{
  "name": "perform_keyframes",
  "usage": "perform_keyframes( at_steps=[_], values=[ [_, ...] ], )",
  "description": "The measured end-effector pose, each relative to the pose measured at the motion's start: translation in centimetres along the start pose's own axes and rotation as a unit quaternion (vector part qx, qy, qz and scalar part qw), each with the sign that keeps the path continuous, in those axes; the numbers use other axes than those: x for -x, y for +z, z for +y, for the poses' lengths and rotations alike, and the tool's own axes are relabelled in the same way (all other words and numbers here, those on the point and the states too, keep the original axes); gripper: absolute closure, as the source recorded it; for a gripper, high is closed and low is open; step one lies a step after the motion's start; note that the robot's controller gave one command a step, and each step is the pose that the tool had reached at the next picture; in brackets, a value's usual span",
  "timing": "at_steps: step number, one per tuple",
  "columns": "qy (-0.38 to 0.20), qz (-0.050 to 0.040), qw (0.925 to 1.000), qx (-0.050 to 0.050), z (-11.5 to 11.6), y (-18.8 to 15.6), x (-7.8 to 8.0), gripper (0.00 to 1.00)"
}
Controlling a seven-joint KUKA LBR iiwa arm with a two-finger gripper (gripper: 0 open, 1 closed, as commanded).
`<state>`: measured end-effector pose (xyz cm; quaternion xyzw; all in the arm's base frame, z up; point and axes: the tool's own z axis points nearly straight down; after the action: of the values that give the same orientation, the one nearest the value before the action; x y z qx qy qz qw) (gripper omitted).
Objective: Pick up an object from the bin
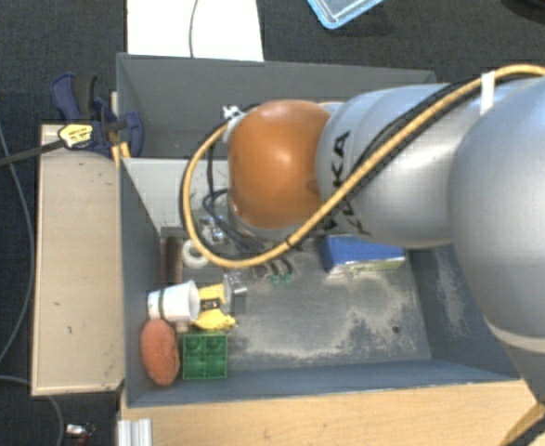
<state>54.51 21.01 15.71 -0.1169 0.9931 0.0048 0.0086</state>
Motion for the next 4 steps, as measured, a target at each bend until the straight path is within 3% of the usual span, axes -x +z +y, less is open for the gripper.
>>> perform_keyframes(
  at_steps=[1,2,3,4],
  values=[
    [0.001,0.0004,1.0000,0.000,-0.1,0.0,0.0,0.00],
    [-0.007,-0.0013,1.0000,0.000,-2.2,4.5,-6.7,0.00],
    [-0.017,-0.0025,0.9999,0.000,-2.6,5.4,-7.8,0.00],
    [0.097,-0.0018,0.9953,0.000,-2.5,6.8,-4.3,0.00]
  ],
)
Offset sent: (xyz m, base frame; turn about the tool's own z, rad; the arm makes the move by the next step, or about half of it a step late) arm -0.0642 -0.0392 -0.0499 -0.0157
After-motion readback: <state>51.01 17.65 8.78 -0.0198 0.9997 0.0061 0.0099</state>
